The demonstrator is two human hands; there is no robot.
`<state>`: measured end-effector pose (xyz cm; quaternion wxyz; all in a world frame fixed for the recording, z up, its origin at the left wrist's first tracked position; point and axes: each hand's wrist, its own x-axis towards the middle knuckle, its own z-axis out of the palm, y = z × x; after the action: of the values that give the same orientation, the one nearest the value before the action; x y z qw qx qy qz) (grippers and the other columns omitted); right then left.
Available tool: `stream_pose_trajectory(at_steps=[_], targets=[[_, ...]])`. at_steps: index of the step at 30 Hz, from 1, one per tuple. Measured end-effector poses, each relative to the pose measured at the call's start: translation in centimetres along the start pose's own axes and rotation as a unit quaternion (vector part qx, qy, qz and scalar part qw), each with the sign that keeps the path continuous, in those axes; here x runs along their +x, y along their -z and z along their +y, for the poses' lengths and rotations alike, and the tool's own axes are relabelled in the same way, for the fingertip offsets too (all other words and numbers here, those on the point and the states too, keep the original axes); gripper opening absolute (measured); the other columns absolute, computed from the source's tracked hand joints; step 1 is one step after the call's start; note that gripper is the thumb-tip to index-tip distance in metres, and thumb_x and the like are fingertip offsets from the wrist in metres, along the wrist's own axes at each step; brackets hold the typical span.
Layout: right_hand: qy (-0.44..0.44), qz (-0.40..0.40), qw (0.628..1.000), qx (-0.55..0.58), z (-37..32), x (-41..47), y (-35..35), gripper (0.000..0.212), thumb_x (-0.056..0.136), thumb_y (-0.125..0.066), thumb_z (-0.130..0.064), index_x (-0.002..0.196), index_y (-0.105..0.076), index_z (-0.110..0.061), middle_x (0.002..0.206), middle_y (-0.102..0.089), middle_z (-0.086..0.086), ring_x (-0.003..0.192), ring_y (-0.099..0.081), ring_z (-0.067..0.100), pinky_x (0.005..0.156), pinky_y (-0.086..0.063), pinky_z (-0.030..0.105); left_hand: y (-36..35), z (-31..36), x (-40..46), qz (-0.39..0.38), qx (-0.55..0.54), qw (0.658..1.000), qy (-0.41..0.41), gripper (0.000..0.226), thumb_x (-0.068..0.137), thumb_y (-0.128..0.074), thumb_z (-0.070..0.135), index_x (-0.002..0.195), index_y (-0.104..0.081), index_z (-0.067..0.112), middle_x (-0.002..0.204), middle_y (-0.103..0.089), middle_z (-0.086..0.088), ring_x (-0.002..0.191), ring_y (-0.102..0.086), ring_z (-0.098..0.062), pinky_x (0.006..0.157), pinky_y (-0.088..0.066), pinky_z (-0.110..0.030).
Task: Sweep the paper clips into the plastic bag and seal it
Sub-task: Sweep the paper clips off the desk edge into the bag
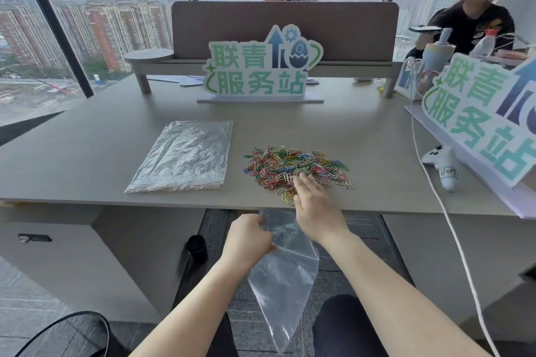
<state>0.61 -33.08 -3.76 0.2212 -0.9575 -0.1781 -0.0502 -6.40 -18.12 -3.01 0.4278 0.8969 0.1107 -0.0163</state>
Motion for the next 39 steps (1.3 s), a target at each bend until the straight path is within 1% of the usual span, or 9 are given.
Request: stream_pose_trajectory(at_steps=[5,8,11,15,22,29,35,36,39], targets=[[0.027,-0.003,1.0,0.005,-1.2,-0.1,-0.6,0.049,0.104,-0.024,-0.021,0.152,-0.018,-0.011,0.161,-0.014,0.004,0.148,-0.006,0.014,0.119,-0.004,0.027,0.0,-0.2,0.0,0.014,-0.032,0.999,0.012,0.027,0.074,-0.052,-0.002,0.094,-0.068,0.006,0.082,-0.075,-0.015,0.071,-0.074,-0.025,0.072,-0.06,-0.043],[0.026,0.035,0.998,0.042,-1.1,-0.1,-0.3,0.048,0.104,-0.025,-0.018,0.151,-0.023,-0.012,0.16,-0.018,0.002,0.148,-0.009,0.012,0.118,-0.009,0.024,0.2,-0.4,-0.1,0.018,-0.043,0.999,0.016,0.037,0.076,-0.052,-0.001,0.109,-0.068,0.0,0.087,-0.075,-0.014,0.071,-0.074,-0.023,0.074,-0.061,-0.041],[-0.01,0.05,0.998,0.029,-0.1,0.0,0.3,0.048,0.103,-0.023,-0.018,0.151,-0.024,-0.012,0.16,-0.019,0.001,0.148,-0.008,0.012,0.12,-0.012,0.03,0.4,-0.5,-0.3,0.021,-0.061,0.998,0.022,0.044,0.076,-0.053,-0.002,0.119,-0.065,-0.002,0.086,-0.075,-0.014,0.074,-0.074,-0.023,0.076,-0.06,-0.043],[-0.02,0.02,0.999,-0.017,0.2,-0.7,0.3,0.05,0.104,-0.021,-0.029,0.152,-0.02,-0.012,0.161,-0.014,0.002,0.148,-0.005,0.011,0.119,-0.001,0.027,0.6,-0.5,-0.6,0.025,-0.071,0.997,0.027,0.048,0.078,-0.053,-0.001,0.125,-0.062,-0.001,0.088,-0.075,-0.013,0.074,-0.074,-0.02,0.078,-0.06,-0.041],[-0.01,-0.014,1.0,-0.026,-1.8,-1.3,-0.2,0.053,0.104,-0.019,-0.034,0.153,-0.013,-0.013,0.162,-0.006,0.002,0.148,-0.002,0.012,0.114,0.006,0.023,0.7,-0.6,-0.8,0.031,-0.08,0.996,0.028,0.049,0.073,-0.054,0.001,0.121,-0.065,0.001,0.079,-0.075,-0.008,0.078,-0.074,-0.022,0.079,-0.06,-0.042],[-0.01,-0.059,0.998,-0.025,-3.6,-1.8,-0.1,0.055,0.104,-0.02,-0.031,0.154,-0.007,-0.013,0.162,0.001,0.004,0.148,0.0,0.015,0.117,0.004,0.027,0.5,-1.1,-0.5,0.05,-0.088,0.995,0.016,0.052,0.073,-0.06,0.006,0.125,-0.062,0.0,0.112,-0.072,-0.013,0.086,-0.074,-0.024,0.082,-0.059,-0.043],[-0.003,-0.061,0.998,-0.023,-4.5,-2.7,-0.4,0.054,0.104,-0.023,-0.028,0.153,-0.008,-0.012,0.162,0.0,0.004,0.148,-0.002,0.015,0.117,0.003,0.027,0.8,-1.0,-0.5,0.052,-0.09,0.994,0.028,0.049,0.073,-0.059,0.005,0.122,-0.063,-0.002,0.088,-0.073,-0.009,0.074,-0.075,-0.019,0.079,-0.06,-0.042],[0.0,-0.061,0.998,-0.02,-4.7,-2.8,-0.4,0.054,0.104,-0.023,-0.027,0.153,-0.009,-0.012,0.162,0.0,0.004,0.148,-0.002,0.015,0.117,0.003,0.027,0.9,-0.9,-0.5,0.052,-0.092,0.994,0.029,0.048,0.072,-0.058,0.006,0.119,-0.064,-0.003,0.09,-0.073,-0.011,0.074,-0.075,-0.021,0.077,-0.06,-0.043],[0.007,-0.06,0.998,-0.006,-5.1,-3.3,-0.5,0.053,0.103,-0.026,-0.024,0.153,-0.012,-0.012,0.162,-0.003,0.005,0.148,-0.004,0.016,0.118,0.001,0.028,1.0,-1.0,-0.4,0.061,-0.088,0.994,0.024,0.062,0.062,-0.054,0.019,0.121,-0.065,0.0,0.12,-0.07,-0.013,0.09,-0.074,-0.026,0.083,-0.058,-0.044]])
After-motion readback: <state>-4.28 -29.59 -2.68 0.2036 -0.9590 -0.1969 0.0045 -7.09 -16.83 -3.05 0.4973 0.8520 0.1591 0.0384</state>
